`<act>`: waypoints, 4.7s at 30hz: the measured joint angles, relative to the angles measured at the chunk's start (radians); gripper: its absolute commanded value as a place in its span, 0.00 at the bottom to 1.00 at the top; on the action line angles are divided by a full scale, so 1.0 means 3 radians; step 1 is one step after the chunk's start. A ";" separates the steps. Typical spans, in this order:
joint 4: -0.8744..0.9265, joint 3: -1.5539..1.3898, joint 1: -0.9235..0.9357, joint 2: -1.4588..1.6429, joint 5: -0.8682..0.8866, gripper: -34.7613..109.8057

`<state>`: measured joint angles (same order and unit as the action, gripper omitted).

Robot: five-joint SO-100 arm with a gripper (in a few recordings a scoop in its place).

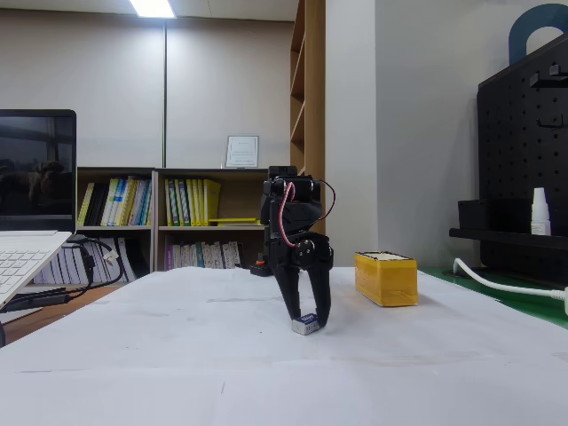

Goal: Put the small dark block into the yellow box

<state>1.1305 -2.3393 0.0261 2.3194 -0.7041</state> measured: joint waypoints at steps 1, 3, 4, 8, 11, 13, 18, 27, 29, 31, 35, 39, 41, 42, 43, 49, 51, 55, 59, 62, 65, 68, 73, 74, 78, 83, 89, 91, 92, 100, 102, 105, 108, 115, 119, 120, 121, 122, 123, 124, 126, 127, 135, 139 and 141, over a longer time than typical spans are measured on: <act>0.0000 0.0000 0.0000 0.0000 -0.0010 0.24; 0.0000 0.0000 0.0000 0.0000 -0.0026 0.24; 0.0000 0.0000 0.0000 0.0000 -0.0026 0.24; 0.0000 0.0000 0.0000 0.0000 -0.0026 0.24; 0.0000 0.0000 0.0000 0.0000 -0.0005 0.24; 0.0000 0.0000 0.0000 0.0000 -0.0005 0.24; 0.0000 0.0000 0.0000 -0.0026 -0.0056 0.24; 0.0307 -0.0251 0.0010 -0.0527 -0.0036 0.24; 0.0419 -0.0332 0.0010 -0.0701 -0.0005 0.24; 0.0537 -0.0348 -0.0015 -0.0905 0.0005 0.24; 0.0772 -0.0358 -0.0169 -0.1324 0.0051 0.24; 0.1084 -0.0358 -0.0435 -0.1805 0.0118 0.24; 0.1227 -0.0358 -0.0603 -0.2045 0.0118 0.24; 0.1319 -0.0358 -0.0685 -0.2173 0.0107 0.24; 0.1381 -0.0312 -0.0767 -0.2286 0.0097 0.24; 0.1565 0.0460 -0.1263 -0.2889 -0.0041 0.24; 0.1570 0.0777 -0.1396 -0.2976 -0.0082 0.24; 0.1560 0.1283 -0.1580 -0.3022 -0.0107 0.24; 0.1519 0.1427 -0.1846 -0.3022 -0.0097 0.24; 0.1432 0.1554 -0.1974 -0.3017 -0.0097 0.24; 0.1309 0.1560 -0.2086 -0.2925 -0.0123 0.24; 0.1110 0.1560 -0.2096 -0.2746 -0.0205 0.24; 0.0844 0.1560 -0.2081 -0.2465 -0.0363 0.24; 0.0798 0.1565 -0.2081 -0.2429 -0.0404 0.24; 0.0706 0.1672 -0.2081 -0.2332 -0.0537 0.24; 0.0690 0.1718 -0.2102 -0.2204 -0.0695 0.24; 0.0706 0.1718 -0.2096 -0.2081 -0.0741 0.37; 0.0736 0.1718 -0.2096 -0.2076 -0.0731 0.43; 0.0757 0.1718 -0.2086 -0.2076 -0.0747 0.45; 0.0644 0.1764 -0.2086 -0.2081 -0.0895 0.49; 0.0552 0.1785 -0.2086 -0.2102 -0.0941 0.49; 0.0389 0.1841 -0.2050 -0.2270 -0.0956 0.49; 0.0261 0.1846 -0.1999 -0.2454 -0.0966 0.49; 0.0148 0.2306 -0.1785 -0.3308 -0.1289 0.49; 0.0199 0.2679 -0.1534 -0.4137 -0.1667 0.49; 0.0271 0.2710 -0.1457 -0.4346 -0.1744 0.49; 0.0348 0.2746 -0.1370 -0.4551 -0.1820 0.49; 0.0409 0.2771 -0.1294 -0.4745 -0.1882 0.49; 0.0465 0.2828 -0.1212 -0.4934 -0.1933 0.49; 0.0496 0.2904 -0.1130 -0.5108 -0.1974 0.49; 0.0491 0.3160 -0.0879 -0.5446 -0.2117 0.49; 0.0460 0.3395 -0.0777 -0.5625 -0.2229 0.49; -0.0056 0.6013 -0.0138 -0.7056 -0.2858 0.31; -0.0092 0.6560 -0.0092 -0.7547 -0.2761 0.26; -0.0087 0.6785 -0.0087 -0.7685 -0.2730 0.25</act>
<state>1.1045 -0.3037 0.0000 0.0138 -1.5232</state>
